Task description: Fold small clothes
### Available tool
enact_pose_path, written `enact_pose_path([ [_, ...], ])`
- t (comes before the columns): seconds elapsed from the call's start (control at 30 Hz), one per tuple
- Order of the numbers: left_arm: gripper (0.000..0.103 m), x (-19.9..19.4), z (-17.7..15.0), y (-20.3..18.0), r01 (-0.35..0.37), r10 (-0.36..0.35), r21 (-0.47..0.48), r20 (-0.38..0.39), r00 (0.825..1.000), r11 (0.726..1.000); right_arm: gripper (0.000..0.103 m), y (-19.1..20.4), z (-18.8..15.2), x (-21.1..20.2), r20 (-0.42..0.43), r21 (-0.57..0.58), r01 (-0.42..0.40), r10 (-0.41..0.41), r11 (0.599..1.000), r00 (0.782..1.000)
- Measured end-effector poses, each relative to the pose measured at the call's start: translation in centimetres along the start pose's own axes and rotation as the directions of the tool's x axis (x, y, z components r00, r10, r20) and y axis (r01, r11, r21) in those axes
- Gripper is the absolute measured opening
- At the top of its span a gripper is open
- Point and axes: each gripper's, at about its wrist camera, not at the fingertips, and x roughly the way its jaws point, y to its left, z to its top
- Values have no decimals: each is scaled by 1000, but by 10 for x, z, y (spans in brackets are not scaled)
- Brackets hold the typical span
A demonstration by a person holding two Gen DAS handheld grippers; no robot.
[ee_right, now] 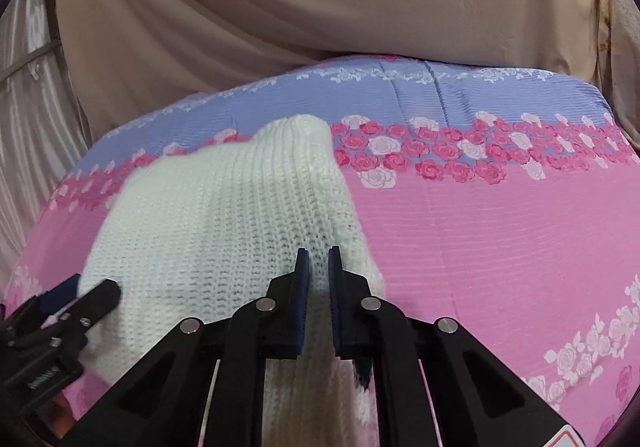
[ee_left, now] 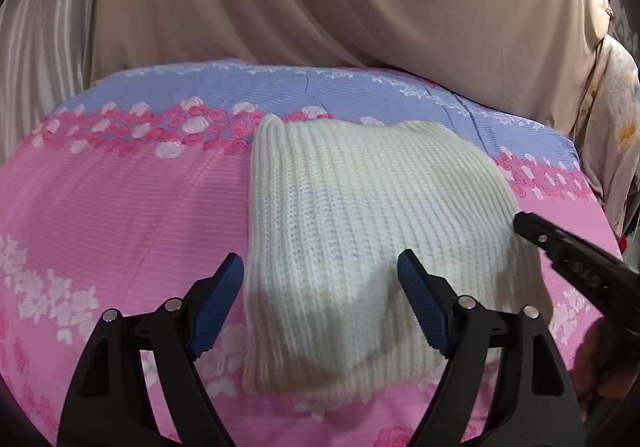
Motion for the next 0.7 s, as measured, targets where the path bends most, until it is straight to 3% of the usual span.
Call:
enact_pose_path([
  [0.07,89,-13,-5,-4,-18,18,1,23,1000,1000,26,3,-10,-20,23,-18,16,-15,1000,1000],
  [0.17,92,-26,-17,-14,-43,43,21,36,998,999,40,1,-38,-41,23,-24,72,-71,997,997],
  [0.3,93,-29,-43,-28,-59,59,45,8,998,997,48,-9,-77,-46,-22,0,110,-110,994,994],
  [0.5,93,-14,-76,-41,-108,113,85,-55,992,990,52,-13,-113,-35,-93,-21,137,-138,990,986],
  [0.7,93,-3,-90,-41,-172,180,88,-98,979,981,55,-3,-120,-31,-109,-74,140,-147,987,983],
])
